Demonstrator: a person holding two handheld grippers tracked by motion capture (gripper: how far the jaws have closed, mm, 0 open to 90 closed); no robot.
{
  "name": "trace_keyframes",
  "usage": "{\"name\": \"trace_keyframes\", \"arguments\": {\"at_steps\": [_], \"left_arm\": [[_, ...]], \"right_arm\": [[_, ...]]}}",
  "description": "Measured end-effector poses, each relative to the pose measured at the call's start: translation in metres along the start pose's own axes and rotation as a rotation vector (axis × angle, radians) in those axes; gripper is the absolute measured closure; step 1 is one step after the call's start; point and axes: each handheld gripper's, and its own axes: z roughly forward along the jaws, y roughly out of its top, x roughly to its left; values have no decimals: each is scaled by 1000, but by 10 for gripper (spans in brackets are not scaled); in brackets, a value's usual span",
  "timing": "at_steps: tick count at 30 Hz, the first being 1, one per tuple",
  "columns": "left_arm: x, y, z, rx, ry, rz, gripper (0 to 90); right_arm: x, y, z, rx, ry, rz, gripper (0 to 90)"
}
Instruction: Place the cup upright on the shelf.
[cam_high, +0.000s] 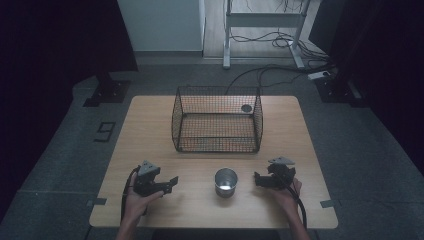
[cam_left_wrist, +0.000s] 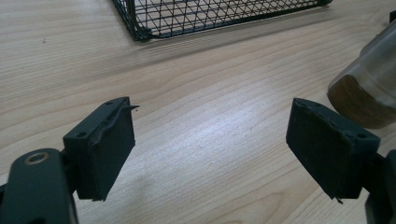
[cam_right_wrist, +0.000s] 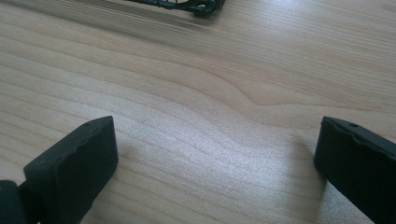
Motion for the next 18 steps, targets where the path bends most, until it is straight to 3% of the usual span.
{"name": "trace_keyframes", "arguments": {"at_steps": [18], "left_arm": [[-9,1,5,12,-19,27,157]], "right_arm": [[-2,0,-2,2,-4,4,37]]}}
